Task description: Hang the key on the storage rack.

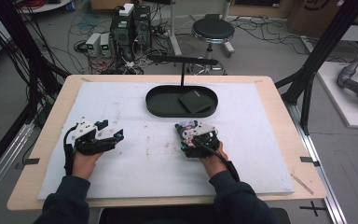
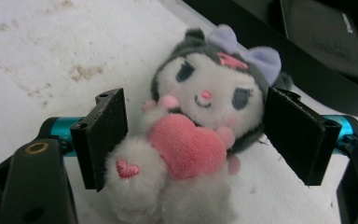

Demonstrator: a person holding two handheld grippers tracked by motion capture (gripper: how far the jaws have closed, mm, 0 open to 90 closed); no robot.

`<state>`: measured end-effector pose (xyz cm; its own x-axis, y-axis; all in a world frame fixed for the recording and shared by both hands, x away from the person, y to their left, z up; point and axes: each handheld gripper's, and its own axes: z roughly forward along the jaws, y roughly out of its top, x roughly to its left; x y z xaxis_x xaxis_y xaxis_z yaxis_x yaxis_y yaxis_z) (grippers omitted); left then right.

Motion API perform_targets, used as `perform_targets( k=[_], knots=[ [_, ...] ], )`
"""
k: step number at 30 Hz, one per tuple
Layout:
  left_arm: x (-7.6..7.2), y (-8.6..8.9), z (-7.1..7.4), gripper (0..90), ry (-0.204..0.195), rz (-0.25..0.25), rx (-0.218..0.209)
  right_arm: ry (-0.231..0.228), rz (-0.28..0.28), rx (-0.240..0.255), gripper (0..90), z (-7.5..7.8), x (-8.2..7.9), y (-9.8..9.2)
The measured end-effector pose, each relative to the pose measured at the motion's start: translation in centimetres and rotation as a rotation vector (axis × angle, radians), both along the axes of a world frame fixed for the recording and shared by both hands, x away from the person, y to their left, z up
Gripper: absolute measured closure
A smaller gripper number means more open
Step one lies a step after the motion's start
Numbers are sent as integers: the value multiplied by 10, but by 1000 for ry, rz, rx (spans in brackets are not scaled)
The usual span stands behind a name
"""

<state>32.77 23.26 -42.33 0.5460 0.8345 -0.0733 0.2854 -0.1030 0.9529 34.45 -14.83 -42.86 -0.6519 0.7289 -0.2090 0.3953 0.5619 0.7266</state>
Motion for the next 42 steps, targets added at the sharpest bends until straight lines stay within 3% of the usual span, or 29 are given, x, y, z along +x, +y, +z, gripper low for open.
perform_targets(
  k=[3, 5, 6, 9, 13, 16, 19, 22, 24, 29, 34, 42],
  knots=[
    [0, 0, 0, 238, -1, -3, 4, 20, 10, -7, 293, 0, 2, -2],
    [0, 0, 0, 239, -1, -2, 0, 31, 47, -39, 448, 2, 2, -6],
    [0, 0, 0, 239, 0, -2, -2, 25, 72, -69, 479, 4, 2, -8],
    [1, 0, 0, 239, 0, -4, 1, 58, 120, -46, 507, 12, 6, -23],
    [1, -1, 0, 239, 1, -4, 1, 101, 170, -23, 492, 14, 10, -41],
    [2, -2, 0, 240, 0, -9, 7, 86, 103, 1, 315, 10, 11, -41],
    [2, -4, 0, 240, 2, -11, 10, 65, 85, 5, 241, 5, 13, -32],
    [2, -3, 0, 240, 2, -11, 8, 70, 90, -33, 250, -1, 16, -22],
    [1, -3, 0, 240, 2, -7, 7, 78, 62, -56, 261, -5, 17, -18],
    [1, -3, 0, 241, 1, -11, 6, 108, 41, -44, 382, -4, 20, -20],
    [1, -2, 0, 241, 0, -7, 5, 121, 67, 6, 408, 2, 22, -29],
    [1, 0, 1, 241, -3, 0, 4, 74, 126, 78, 407, 24, 23, -48]
  ],
)
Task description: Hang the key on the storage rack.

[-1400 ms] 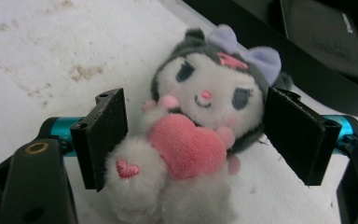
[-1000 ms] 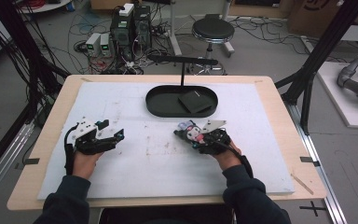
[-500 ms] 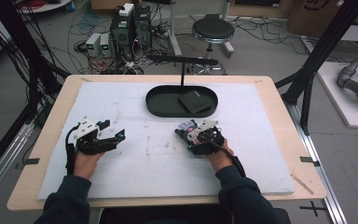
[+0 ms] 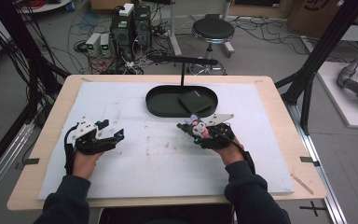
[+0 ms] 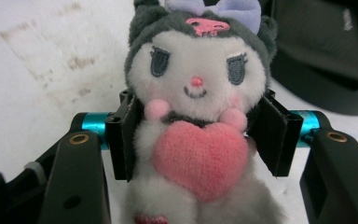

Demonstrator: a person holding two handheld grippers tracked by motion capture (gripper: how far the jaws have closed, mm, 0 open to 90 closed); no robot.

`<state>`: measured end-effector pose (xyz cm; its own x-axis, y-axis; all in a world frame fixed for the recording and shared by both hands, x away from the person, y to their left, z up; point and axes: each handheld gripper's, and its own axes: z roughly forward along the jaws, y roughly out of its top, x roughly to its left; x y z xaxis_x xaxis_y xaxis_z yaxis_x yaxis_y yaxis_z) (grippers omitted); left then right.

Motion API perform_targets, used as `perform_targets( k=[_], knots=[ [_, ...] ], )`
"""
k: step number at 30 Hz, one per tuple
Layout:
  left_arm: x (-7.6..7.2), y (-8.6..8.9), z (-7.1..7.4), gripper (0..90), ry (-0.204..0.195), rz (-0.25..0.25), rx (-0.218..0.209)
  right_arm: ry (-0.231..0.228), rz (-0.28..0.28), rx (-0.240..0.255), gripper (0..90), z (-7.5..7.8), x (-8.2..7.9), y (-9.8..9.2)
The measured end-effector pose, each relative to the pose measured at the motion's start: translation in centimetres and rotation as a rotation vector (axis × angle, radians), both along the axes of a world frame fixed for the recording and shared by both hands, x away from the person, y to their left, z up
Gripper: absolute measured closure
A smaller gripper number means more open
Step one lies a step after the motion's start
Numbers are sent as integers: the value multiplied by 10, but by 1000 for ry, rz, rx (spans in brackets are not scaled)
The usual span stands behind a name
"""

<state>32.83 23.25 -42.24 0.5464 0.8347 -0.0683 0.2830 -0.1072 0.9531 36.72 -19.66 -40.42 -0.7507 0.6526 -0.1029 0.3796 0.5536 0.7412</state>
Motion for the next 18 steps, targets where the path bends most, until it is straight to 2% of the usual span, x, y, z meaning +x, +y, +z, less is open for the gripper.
perform_targets(
  k=[3, 9, 15, 18],
  knots=[
    [0, 0, 0, 241, -1, 0, -2, -6, -1, 25, 407, 11, 1, -7],
    [0, 0, 0, 241, -2, -1, -4, -64, -35, 43, 407, 42, 9, -19],
    [0, 0, 0, 241, -3, -2, -4, -147, -80, 41, 407, 84, 26, -33],
    [0, 0, 0, 241, -3, -4, -4, -168, -110, 47, 407, 100, 37, -39]
  ],
)
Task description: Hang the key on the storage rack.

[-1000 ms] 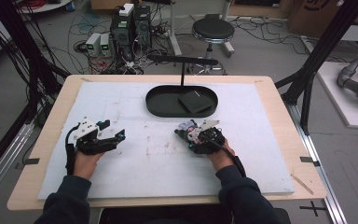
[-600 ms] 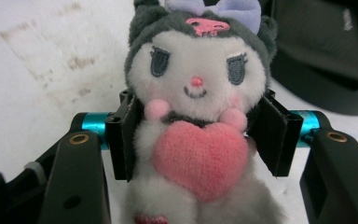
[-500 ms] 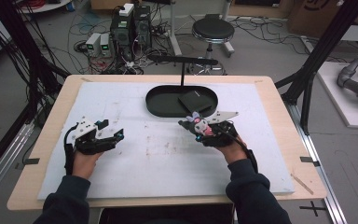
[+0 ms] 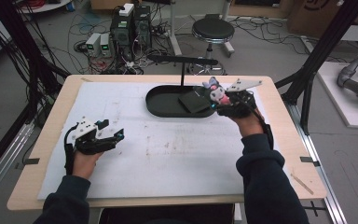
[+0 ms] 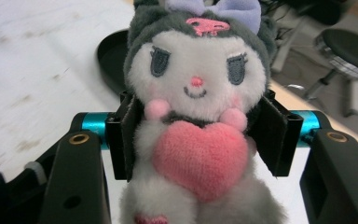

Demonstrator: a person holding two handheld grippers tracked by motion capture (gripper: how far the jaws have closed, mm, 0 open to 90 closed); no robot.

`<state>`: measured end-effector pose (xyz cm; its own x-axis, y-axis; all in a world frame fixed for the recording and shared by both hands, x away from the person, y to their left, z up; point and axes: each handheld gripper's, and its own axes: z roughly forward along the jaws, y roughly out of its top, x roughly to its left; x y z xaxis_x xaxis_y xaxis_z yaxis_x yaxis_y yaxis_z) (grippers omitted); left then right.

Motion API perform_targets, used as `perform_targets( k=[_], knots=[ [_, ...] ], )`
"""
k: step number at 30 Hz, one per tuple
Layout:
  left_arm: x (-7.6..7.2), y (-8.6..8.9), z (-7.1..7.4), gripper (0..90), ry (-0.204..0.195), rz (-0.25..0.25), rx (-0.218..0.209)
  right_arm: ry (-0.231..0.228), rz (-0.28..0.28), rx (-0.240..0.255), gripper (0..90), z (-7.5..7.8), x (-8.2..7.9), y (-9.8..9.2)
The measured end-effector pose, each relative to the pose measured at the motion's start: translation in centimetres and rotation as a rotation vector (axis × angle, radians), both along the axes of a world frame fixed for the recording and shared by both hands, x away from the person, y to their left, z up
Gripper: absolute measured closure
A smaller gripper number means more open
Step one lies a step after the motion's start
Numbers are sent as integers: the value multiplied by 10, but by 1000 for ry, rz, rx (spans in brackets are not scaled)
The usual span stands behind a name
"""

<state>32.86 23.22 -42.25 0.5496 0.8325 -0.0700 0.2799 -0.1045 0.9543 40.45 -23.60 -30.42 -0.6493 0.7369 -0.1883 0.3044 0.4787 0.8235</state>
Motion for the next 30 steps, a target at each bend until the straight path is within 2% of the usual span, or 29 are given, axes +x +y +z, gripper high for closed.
perform_targets(
  k=[4, 6, 10, 17, 19, 22, 25, 27, 30],
  knots=[
    [0, 0, 0, 241, 0, 1, -1, -8, -40, 11, 407, 14, 17, -6],
    [0, 0, 0, 241, -1, 1, -2, -19, -56, 0, 407, 19, 26, -7],
    [0, 0, 0, 241, 0, 0, -2, -6, -100, 14, 407, 25, 46, -7],
    [1, 1, 0, 241, 1, 5, -7, -7, -139, 27, 406, 25, 73, 0],
    [1, 1, 0, 241, 1, 3, -6, -19, -155, 43, 406, 24, 79, 0],
    [1, 1, 0, 241, 1, 0, -7, -17, -206, 68, 406, 21, 84, -2],
    [0, 2, 0, 241, 3, 1, -6, -5, -249, 66, 406, 17, 88, -10],
    [1, 2, -1, 241, 4, 3, -6, 17, -257, 46, 406, 15, 89, -13],
    [1, 2, -1, 241, 4, 4, -7, 29, -269, -58, 407, 11, 87, -13]
  ],
)
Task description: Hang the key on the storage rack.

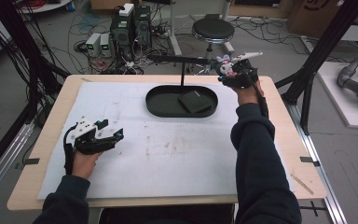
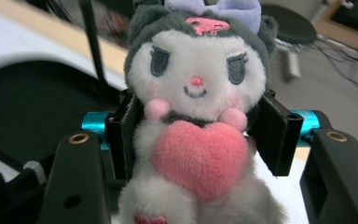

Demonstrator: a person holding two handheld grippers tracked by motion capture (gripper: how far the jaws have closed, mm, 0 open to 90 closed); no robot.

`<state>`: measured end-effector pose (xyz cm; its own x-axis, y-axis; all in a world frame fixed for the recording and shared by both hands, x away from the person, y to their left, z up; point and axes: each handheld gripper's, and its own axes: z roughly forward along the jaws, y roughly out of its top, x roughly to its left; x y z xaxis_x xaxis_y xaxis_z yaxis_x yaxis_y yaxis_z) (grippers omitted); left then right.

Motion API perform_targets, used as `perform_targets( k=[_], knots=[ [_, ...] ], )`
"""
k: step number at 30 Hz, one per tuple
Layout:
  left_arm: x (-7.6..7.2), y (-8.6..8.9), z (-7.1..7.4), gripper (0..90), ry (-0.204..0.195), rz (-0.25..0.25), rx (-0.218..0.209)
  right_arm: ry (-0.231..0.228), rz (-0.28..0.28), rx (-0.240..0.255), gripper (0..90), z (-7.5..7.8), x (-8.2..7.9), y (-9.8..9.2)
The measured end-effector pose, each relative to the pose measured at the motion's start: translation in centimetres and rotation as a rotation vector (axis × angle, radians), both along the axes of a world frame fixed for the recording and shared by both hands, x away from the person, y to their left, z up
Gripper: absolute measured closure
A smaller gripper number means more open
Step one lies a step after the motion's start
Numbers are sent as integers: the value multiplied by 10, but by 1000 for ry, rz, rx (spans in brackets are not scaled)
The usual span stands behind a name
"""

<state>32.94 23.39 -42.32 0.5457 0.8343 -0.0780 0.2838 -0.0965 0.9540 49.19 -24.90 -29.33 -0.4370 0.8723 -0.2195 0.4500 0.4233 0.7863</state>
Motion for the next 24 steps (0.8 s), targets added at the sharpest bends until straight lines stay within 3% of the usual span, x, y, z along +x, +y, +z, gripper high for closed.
perform_targets(
  k=[7, 12, 16, 20, 24],
  knots=[
    [0, -1, 0, 241, 1, -3, 5, 72, 9, -5, 418, -32, -2, -8],
    [0, -1, 0, 241, 1, -3, 8, 110, 18, -9, 427, -52, 2, 4],
    [-1, 0, 0, 241, 1, -1, 5, 111, 32, -7, 426, -61, 8, 18],
    [-1, 0, 0, 241, 2, -1, 3, 121, 20, 47, 413, -70, 12, 23],
    [-1, 0, 0, 241, 2, -1, 4, 105, -7, 65, 365, -75, 12, 26]
  ],
)
